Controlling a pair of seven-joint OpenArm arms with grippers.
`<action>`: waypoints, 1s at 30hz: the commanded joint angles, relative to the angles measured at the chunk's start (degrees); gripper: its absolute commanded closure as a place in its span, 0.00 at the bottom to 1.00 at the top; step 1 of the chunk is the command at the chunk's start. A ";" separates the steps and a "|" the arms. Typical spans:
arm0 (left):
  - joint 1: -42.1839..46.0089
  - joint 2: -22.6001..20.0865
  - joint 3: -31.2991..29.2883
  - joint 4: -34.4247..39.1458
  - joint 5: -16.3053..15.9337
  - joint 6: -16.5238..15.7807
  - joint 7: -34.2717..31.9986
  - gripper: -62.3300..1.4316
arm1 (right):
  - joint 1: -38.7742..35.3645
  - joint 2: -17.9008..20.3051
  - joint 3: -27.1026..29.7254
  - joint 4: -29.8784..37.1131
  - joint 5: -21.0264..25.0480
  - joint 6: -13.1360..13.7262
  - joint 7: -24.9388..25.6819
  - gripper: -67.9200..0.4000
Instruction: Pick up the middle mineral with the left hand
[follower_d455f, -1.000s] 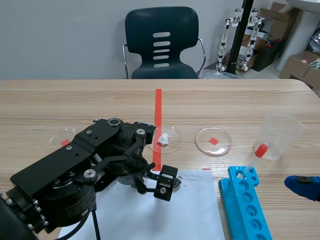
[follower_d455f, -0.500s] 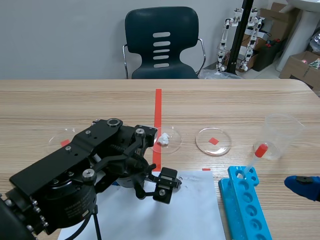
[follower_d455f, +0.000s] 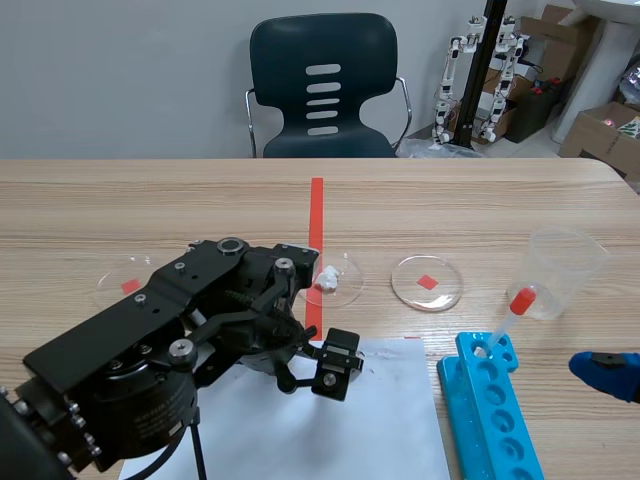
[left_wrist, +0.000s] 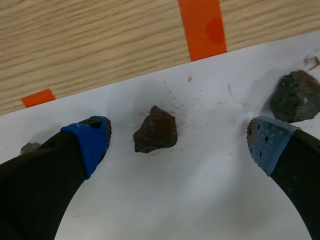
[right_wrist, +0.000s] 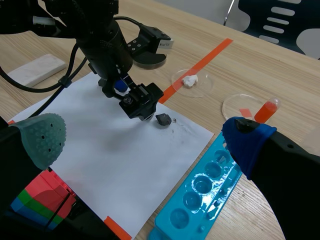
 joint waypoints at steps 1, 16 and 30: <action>-0.31 0.79 0.11 0.94 0.00 0.15 0.07 0.09 | 0.04 0.02 0.07 0.48 0.87 0.04 0.87 0.00; -0.15 0.39 0.11 0.94 0.07 0.96 1.11 0.23 | 0.04 0.02 0.07 0.48 0.87 0.04 0.87 0.00; -0.15 0.28 0.11 0.94 0.07 0.96 -0.02 0.41 | 0.04 0.02 0.07 0.48 0.87 0.04 0.87 0.00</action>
